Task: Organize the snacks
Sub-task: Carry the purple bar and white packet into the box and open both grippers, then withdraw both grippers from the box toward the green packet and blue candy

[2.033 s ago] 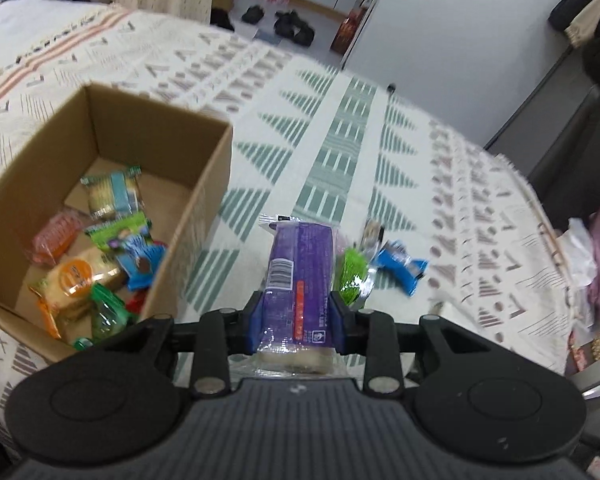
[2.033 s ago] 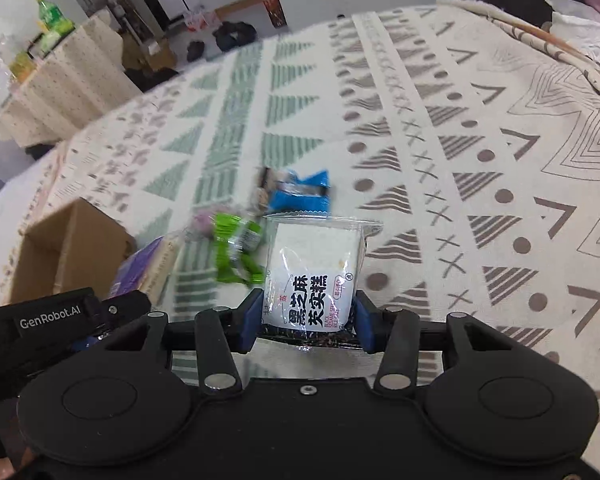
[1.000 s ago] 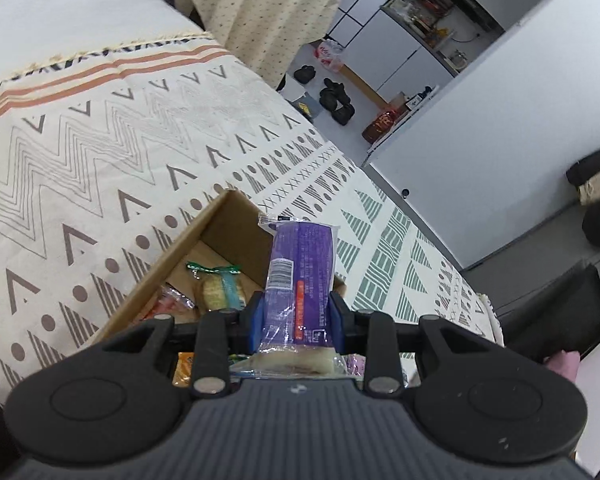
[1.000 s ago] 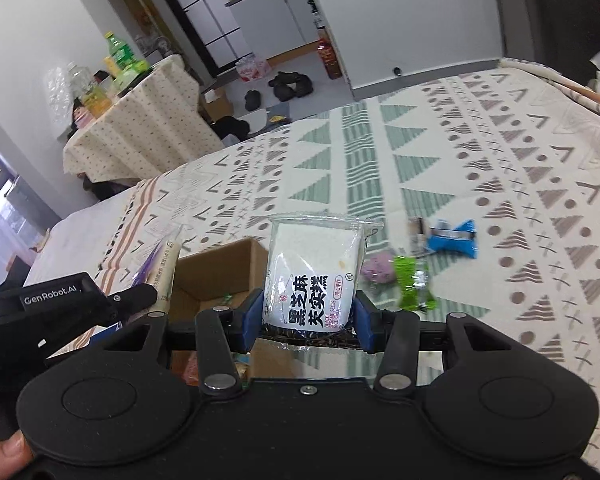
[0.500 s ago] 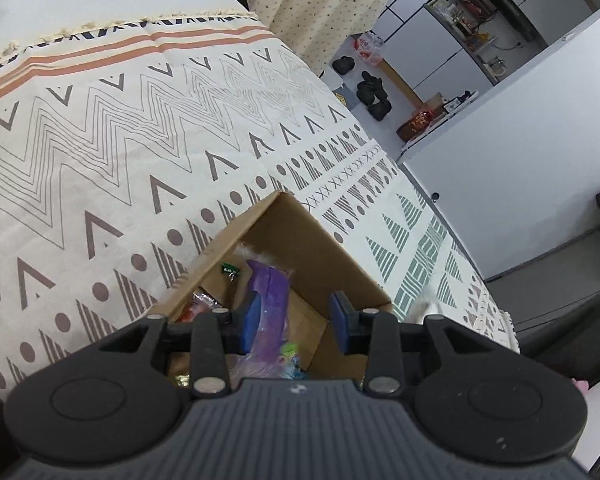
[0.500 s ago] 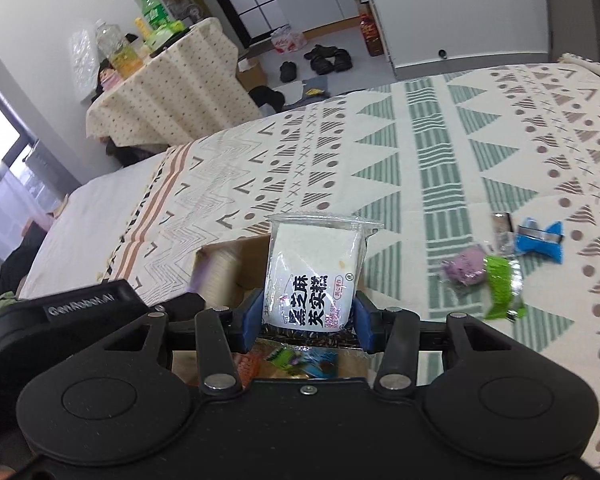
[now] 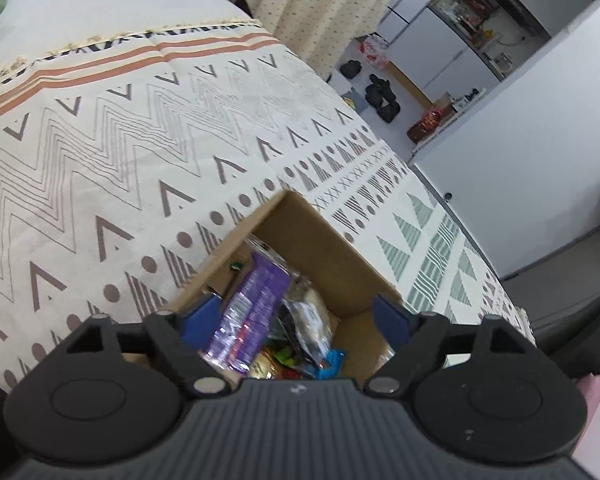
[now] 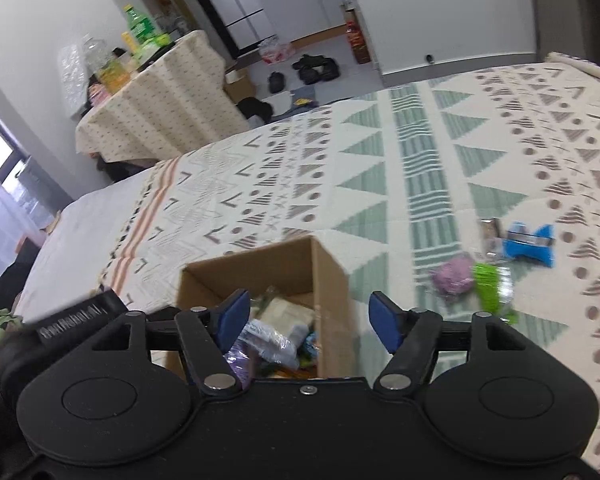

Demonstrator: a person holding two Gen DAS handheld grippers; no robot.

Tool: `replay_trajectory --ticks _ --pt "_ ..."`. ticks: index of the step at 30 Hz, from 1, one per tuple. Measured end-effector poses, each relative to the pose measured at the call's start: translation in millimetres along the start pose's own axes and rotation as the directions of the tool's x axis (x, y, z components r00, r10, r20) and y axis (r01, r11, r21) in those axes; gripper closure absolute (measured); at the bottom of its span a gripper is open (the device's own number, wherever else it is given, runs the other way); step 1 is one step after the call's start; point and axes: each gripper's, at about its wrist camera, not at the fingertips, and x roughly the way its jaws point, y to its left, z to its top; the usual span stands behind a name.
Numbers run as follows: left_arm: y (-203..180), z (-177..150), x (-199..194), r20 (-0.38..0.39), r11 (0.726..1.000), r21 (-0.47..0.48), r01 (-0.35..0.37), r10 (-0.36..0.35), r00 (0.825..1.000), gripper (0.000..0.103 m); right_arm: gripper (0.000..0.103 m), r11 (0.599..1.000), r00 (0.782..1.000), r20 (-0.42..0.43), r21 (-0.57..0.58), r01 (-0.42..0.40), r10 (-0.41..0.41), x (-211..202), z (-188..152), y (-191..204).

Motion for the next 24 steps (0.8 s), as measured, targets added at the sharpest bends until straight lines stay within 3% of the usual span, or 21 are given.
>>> replay_trajectory --ticks 12,24 --pt "-49 -36 -13 0.021 0.981 0.186 0.046 -0.05 0.999 0.016 0.023 0.992 0.995 0.048 0.093 0.084 -0.088 -46 -15 -76" --pt "-94 -79 0 -0.057 0.934 0.33 0.139 -0.127 0.99 0.016 0.025 0.985 0.993 0.079 0.157 0.076 -0.09 -64 -17 -132"
